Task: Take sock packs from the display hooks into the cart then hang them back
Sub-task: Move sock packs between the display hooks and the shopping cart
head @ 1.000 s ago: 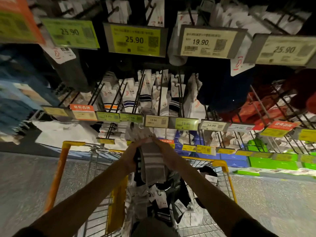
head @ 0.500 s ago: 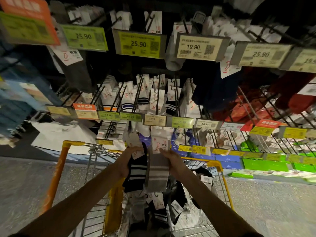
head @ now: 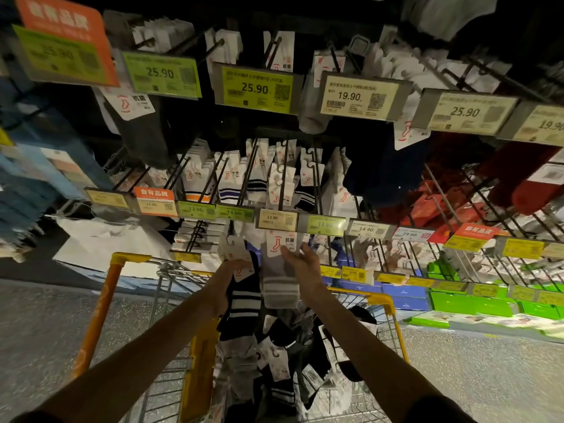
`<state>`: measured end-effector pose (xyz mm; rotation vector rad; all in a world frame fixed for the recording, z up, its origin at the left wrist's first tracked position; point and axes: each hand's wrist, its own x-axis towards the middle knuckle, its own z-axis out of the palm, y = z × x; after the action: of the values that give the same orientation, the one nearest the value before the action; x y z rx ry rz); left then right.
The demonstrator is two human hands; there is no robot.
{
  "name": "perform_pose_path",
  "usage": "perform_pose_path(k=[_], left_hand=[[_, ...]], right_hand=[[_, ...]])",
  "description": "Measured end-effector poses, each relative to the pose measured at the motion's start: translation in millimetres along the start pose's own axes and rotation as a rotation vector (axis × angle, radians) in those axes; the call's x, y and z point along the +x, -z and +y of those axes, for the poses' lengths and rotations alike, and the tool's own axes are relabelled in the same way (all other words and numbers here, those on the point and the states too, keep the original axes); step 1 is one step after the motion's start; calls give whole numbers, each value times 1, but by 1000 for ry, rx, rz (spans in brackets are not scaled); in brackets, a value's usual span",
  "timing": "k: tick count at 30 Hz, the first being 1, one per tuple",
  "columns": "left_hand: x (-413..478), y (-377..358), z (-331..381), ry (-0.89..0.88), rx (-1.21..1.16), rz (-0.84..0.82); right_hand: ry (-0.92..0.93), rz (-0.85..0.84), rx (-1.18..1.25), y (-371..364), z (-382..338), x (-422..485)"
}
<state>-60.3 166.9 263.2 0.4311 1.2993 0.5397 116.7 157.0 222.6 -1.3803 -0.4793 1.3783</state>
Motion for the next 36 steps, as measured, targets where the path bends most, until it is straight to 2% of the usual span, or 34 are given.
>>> perform_pose_path(k=[9, 17, 21, 28, 33, 34, 36], left_hand=[[9, 3, 8, 36, -33, 55], [20, 1, 7, 71, -74, 97], [28, 0, 7, 72, -66, 118], [41, -1, 4, 92, -50, 69], [51, -2, 10, 95, -73, 74], [52, -3, 11, 100, -78, 62], [51, -5, 13, 108, -89, 33]], right_hand=[[36, 69, -62, -10, -4, 18], [216, 127, -209, -14, 10, 25], [298, 157, -371, -14, 11, 23], [245, 138, -384, -13, 16, 28], [104, 174, -515, -21, 1, 67], [77, 169, -612, -24, -9, 71], [65, 28, -862, -22, -12, 80]])
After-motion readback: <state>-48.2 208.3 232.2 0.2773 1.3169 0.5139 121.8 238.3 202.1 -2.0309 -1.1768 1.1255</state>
